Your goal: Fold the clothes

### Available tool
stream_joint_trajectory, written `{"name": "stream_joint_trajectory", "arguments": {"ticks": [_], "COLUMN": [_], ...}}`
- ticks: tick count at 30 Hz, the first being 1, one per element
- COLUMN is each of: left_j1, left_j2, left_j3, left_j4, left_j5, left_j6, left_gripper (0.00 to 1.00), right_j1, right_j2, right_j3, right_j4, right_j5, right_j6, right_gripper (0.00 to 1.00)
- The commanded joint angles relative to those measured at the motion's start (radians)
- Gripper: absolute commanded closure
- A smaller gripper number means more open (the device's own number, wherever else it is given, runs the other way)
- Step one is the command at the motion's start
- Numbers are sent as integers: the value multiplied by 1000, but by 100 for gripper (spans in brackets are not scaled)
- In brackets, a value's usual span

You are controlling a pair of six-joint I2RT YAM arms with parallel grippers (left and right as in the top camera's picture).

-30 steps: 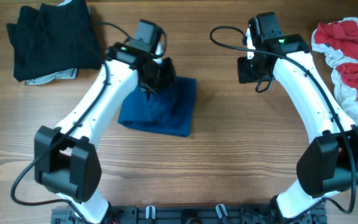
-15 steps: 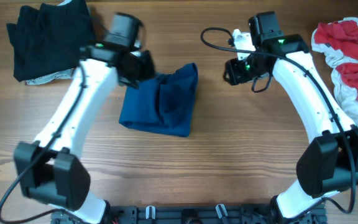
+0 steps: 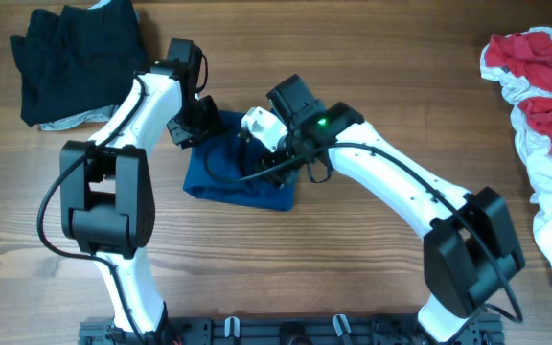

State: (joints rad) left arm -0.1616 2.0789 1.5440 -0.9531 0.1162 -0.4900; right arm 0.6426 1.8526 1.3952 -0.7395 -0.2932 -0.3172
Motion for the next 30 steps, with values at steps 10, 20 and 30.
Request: {"name": "stream_joint_trajectory", "arguments": {"ticks": [10,20,30], "left_j1": [3,1,0], "left_j2": [25,26,26], "left_j3": [-9,-9,-58], "left_j4": [2,-176,-256], "left_j5": [-29,-129,-128], "left_j6": [15,15,11], "left_gripper": [42,65,96], "right_j1": [22,21,12], "right_j2": [114,115,114], "right_j3": [-10,-17,-16], "right_j4": [-66,-294,-402], "right_j5": [110,131,357], "right_j6": [-13,219,788], "right_gripper": [96,72,82]}}
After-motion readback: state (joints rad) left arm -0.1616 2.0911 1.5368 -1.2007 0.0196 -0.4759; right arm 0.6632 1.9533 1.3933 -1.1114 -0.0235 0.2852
